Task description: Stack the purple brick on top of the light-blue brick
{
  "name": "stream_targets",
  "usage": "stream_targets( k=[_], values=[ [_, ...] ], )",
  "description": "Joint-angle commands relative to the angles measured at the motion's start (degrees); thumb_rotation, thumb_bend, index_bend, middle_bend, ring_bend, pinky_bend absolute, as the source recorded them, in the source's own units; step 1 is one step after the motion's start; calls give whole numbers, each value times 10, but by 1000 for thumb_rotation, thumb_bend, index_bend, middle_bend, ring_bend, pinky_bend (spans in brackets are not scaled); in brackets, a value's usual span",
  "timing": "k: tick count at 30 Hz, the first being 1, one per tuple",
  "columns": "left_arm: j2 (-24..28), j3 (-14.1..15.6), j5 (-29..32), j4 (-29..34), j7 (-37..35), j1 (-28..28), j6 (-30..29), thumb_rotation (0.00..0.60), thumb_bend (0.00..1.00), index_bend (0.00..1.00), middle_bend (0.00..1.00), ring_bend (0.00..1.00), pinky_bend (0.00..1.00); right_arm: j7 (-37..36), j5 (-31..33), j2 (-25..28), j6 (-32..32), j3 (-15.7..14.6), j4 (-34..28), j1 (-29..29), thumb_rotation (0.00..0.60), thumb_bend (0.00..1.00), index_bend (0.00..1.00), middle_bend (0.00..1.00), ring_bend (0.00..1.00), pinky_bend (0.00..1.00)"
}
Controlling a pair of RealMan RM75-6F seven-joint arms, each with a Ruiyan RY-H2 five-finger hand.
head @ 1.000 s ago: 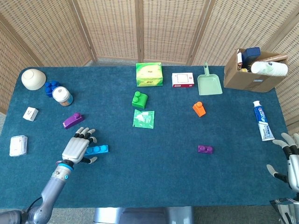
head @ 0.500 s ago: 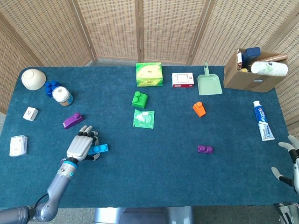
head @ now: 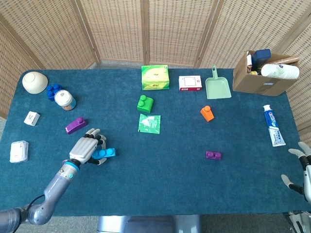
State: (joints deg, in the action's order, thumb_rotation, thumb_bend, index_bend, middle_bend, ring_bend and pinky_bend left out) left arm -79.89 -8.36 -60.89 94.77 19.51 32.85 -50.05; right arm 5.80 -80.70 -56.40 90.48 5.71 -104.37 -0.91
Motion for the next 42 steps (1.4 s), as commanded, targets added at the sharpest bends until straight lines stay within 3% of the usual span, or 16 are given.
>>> stream_targets(
  k=[1, 11, 42],
  values=[
    [22, -7, 6, 15, -7, 18, 19, 508, 394, 572, 270, 84, 0, -2, 0, -1, -1, 0, 2, 0, 600, 164, 273, 157, 0, 0],
    [32, -24, 43, 26, 11, 75, 42, 508, 394, 574, 257, 77, 0, -20, -6, -7, -1, -2, 13, -2, 598, 162, 272, 157, 0, 0],
    [-126, -39, 288, -109, 133, 301, 56, 511, 392, 573, 239, 57, 0, -69, -21, -9, 3, -2, 40, -9, 599, 163, 272, 157, 0, 0]
  ],
)
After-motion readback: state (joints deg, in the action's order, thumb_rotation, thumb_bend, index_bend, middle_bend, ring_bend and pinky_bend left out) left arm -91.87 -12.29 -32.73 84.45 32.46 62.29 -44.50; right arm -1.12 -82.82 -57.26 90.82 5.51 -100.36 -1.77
